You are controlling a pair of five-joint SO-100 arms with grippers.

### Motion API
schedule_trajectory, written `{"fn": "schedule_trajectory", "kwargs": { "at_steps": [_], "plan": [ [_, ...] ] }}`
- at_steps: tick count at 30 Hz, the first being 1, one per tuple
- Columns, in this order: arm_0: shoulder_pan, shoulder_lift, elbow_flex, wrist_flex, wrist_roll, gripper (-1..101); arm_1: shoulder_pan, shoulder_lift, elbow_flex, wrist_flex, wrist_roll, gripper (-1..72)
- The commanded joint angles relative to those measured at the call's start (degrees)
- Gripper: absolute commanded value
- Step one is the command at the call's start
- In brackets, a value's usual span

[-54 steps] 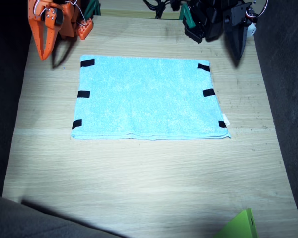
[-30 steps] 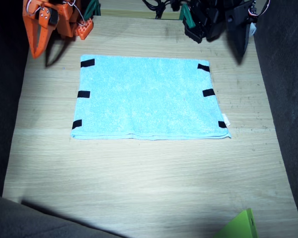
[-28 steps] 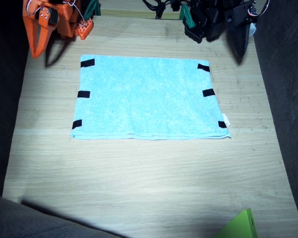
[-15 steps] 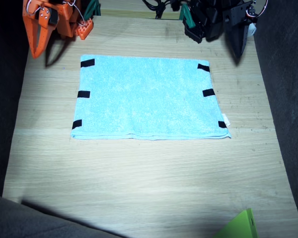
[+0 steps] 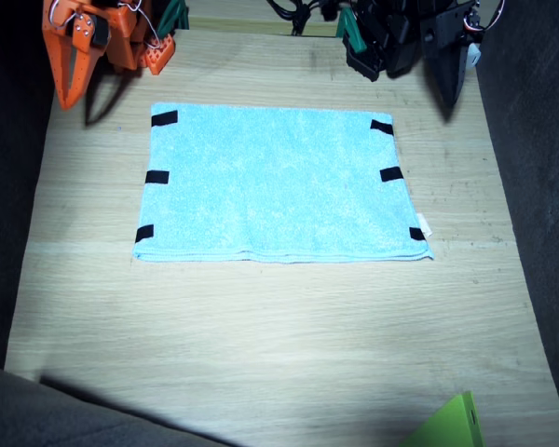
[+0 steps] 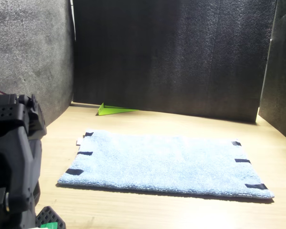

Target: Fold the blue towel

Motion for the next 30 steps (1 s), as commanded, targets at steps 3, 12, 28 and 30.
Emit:
{"fn": "schedule_trajectory", "kwargs": {
  "at_steps": [3,12,28,30],
  "plan": [
    [0.3,0.4,-1.7,0.9,1.1,0,0.4,-0.1,0.1,-1.1,-0.2,0.0],
    [1.2,0.4,-1.7,0.9,0.1,0,1.2,-0.2,-0.2,0.3,-0.2,0.0],
    [3.2,-51.0,-22.4,-12.6,-4.7,0,6.2,-53.8,-30.6,-6.1,1.8,-0.1],
    [2.2,-54.3,-24.9,-13.4,-5.0,0,9.9,-53.9,-31.8,-6.7,1.4,-0.1]
  ]
}}
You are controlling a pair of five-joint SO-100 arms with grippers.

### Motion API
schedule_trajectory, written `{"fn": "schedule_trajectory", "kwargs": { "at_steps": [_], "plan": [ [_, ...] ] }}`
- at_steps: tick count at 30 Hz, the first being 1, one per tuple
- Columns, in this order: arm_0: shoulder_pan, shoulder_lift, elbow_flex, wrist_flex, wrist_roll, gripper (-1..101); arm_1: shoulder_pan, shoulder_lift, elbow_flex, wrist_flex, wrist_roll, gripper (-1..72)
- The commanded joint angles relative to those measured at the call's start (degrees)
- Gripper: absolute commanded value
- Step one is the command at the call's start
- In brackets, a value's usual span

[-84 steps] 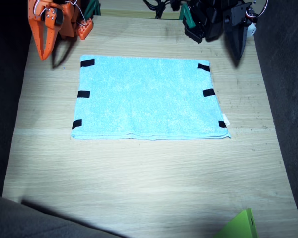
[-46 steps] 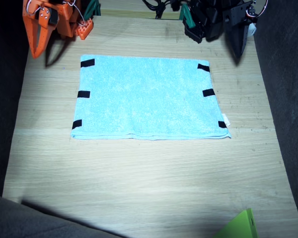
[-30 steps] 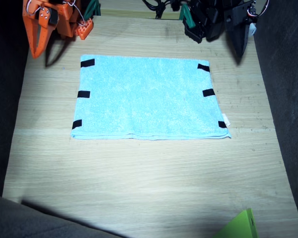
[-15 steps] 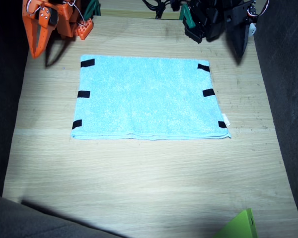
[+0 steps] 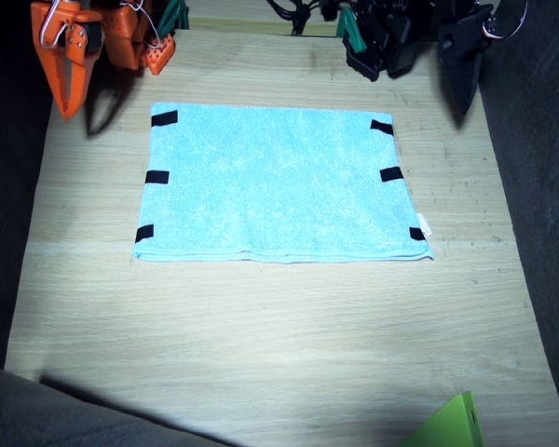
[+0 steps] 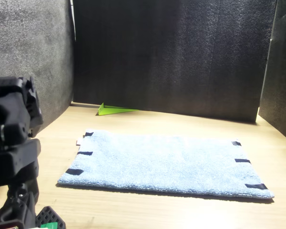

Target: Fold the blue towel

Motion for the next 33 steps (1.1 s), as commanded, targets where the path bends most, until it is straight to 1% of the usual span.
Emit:
{"fn": "schedule_trajectory", "kwargs": {
  "at_steps": [1,4,6,11,12,15,17,22,26,28,29,30,33],
  "plan": [
    [-1.0,-9.1,-6.3,-0.9,-0.5,1,6.9,-4.7,-6.4,0.9,1.2,1.3],
    [-4.0,-9.5,-7.4,-0.6,-1.8,5,12.2,-12.2,-14.3,6.7,5.0,5.0],
    [-6.4,-9.6,-7.5,-0.8,-2.5,5,14.9,-17.3,-18.4,9.0,6.5,6.3],
    [-10.5,-12.8,-8.5,-0.2,-4.0,8,21.2,-22.1,-19.6,8.2,9.4,10.4],
    [-11.2,-13.9,-8.6,-0.2,-4.1,8,22.4,-22.8,-19.6,8.3,9.8,14.0],
    [-12.0,-16.0,-8.1,-0.7,-4.3,7,24.7,-23.9,-18.8,8.3,11.5,14.6],
    [-11.8,-16.1,-7.2,-1.1,-4.1,7,25.3,-23.9,-17.4,7.2,12.5,14.5],
    [-10.5,-14.0,-5.4,-1.2,-3.4,6,24.1,-21.8,-13.0,3.4,12.5,15.8],
    [-10.2,-11.4,-3.7,-1.2,-3.2,8,22.8,-18.4,-10.2,1.8,12.4,19.4],
    [-10.3,-10.7,-3.3,-1.2,-3.4,8,21.7,-14.2,-7.8,0.2,12.7,26.0],
    [-10.4,-10.5,-3.2,-1.1,-3.8,9,21.3,-11.4,-6.4,-1.0,12.2,27.1],
    [-10.5,-10.5,-3.2,-0.8,-4.3,10,20.9,-8.6,-4.8,-2.1,11.6,27.9],
    [-11.1,-11.1,-3.5,-0.7,-5.5,11,19.2,-4.4,-2.8,-4.0,10.9,26.7]
  ]
}}
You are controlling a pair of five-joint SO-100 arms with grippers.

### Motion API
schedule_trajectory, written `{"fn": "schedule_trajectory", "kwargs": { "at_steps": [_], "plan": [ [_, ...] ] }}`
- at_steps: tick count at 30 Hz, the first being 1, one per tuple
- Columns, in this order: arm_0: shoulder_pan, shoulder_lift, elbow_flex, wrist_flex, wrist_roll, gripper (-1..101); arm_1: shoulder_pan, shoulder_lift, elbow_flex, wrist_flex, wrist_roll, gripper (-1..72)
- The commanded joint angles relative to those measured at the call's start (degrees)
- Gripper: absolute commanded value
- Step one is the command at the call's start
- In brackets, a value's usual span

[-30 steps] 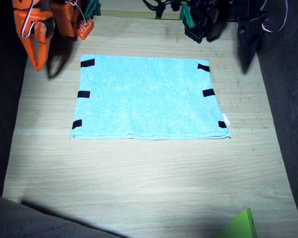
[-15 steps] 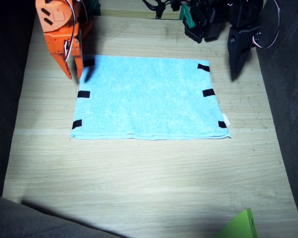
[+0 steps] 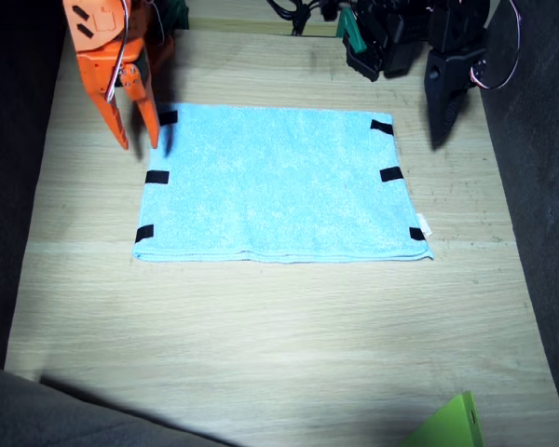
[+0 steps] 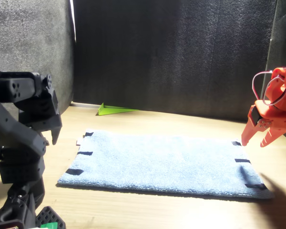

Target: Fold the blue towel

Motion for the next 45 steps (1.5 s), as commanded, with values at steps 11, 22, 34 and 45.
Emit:
{"fn": "schedule_trajectory", "kwargs": {
  "at_steps": [11,22,34,45],
  "plan": [
    [-1.1,-14.7,-19.9,12.9,-1.3,11,-4.0,-9.7,-10.8,6.9,0.6,23.4],
    [-9.9,-22.1,-34.3,20.8,-2.5,10,1.8,-14.3,-16.4,10.6,3.0,23.4],
    [-8.1,-22.2,-32.0,20.3,-1.8,10,2.8,-15.6,-12.2,2.2,8.3,21.5],
    [-8.3,-23.5,-30.8,19.5,-2.1,9,2.2,-18.3,-11.0,1.6,8.2,21.7]
  ]
}}
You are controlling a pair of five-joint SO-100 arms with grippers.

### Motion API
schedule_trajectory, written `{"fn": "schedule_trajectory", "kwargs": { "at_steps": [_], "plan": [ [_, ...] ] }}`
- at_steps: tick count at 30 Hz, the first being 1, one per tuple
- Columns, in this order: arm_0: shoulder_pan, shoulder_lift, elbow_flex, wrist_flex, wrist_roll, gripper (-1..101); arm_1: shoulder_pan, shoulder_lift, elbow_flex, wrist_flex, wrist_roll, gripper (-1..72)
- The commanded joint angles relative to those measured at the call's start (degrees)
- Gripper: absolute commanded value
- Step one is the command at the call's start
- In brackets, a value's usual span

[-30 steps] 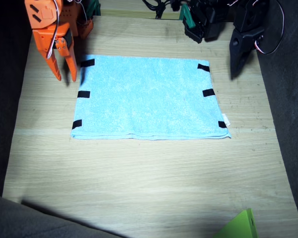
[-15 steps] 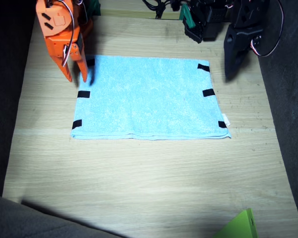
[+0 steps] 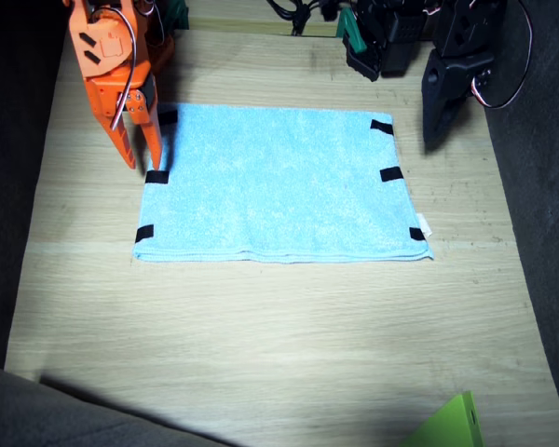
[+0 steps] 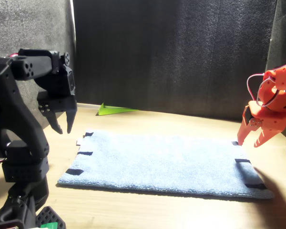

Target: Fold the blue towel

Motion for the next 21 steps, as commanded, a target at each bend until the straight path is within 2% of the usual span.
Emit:
{"fn": "schedule_trajectory", "kwargs": {
  "at_steps": [1,8,14,17,21],
  "plan": [
    [0.7,0.4,0.3,-0.1,0.9,9,0.4,-0.9,-2.5,4.8,0.7,21.7],
    [0.3,-0.4,-0.2,-0.6,0.7,8,-1.5,-3.4,-8.2,13.9,-1.4,21.8],
    [-0.7,0.6,-0.2,-0.1,0.5,8,-0.1,-4.8,-16.4,22.5,-1.6,22.0],
    [-0.7,1.2,0.1,0.0,0.4,8,1.5,-6.5,-17.9,23.5,-0.7,22.0],
    [-0.8,1.8,1.1,0.0,0.4,8,3.5,-9.9,-16.1,20.9,1.7,21.6]
  ]
}}
